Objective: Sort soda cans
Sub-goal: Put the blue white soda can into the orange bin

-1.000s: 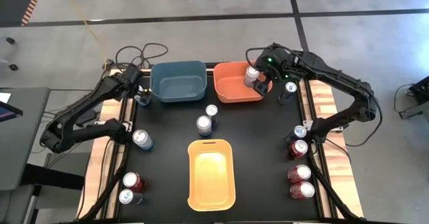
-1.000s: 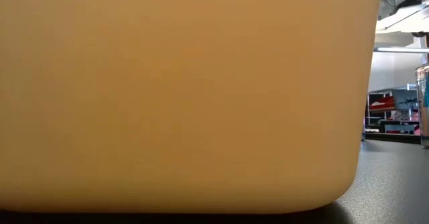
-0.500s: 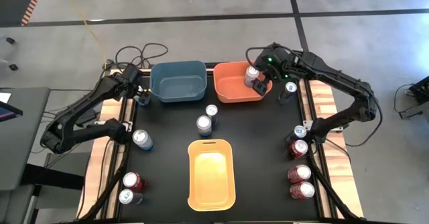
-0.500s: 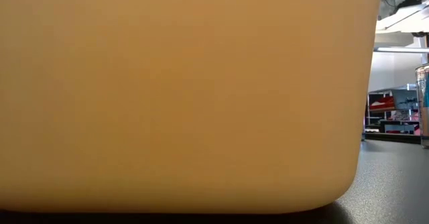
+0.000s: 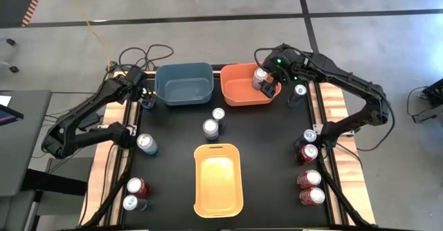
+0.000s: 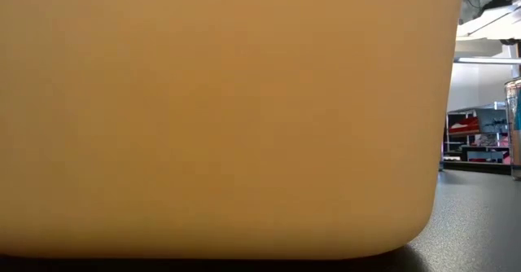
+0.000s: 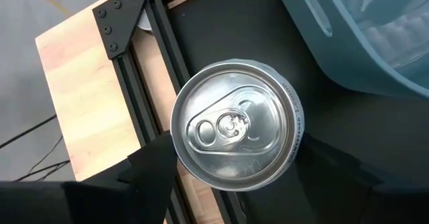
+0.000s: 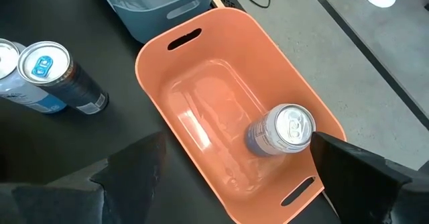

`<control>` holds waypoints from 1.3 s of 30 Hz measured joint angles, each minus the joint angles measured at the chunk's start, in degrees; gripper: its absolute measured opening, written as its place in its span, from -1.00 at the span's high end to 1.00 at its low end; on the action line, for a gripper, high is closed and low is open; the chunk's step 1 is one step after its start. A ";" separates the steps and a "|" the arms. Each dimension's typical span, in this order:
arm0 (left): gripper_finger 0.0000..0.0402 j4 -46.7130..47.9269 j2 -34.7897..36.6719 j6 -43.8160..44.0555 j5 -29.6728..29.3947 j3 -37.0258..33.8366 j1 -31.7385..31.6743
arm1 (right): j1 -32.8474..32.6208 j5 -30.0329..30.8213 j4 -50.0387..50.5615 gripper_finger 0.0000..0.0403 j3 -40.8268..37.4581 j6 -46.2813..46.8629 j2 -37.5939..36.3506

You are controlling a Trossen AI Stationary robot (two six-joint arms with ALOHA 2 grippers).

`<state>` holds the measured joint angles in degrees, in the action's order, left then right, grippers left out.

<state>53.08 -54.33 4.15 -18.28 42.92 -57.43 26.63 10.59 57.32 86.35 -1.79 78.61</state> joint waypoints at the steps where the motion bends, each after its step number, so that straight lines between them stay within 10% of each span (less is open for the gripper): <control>1: -0.33 0.00 0.00 0.11 -0.02 0.00 0.00 | 0.00 -0.01 0.01 -0.91 0.00 -0.01 0.00; 25: -0.34 15.46 0.09 7.77 0.02 12.83 13.71 | -5.29 -2.83 -0.89 -0.91 -0.01 2.36 -0.66; 39: -0.34 18.61 -0.14 13.33 3.51 26.25 28.23 | -15.55 -6.66 -32.64 -0.91 -22.70 4.14 -12.26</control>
<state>71.69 -54.47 17.48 -14.77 69.16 -29.20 11.08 3.93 24.68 63.65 2.34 66.35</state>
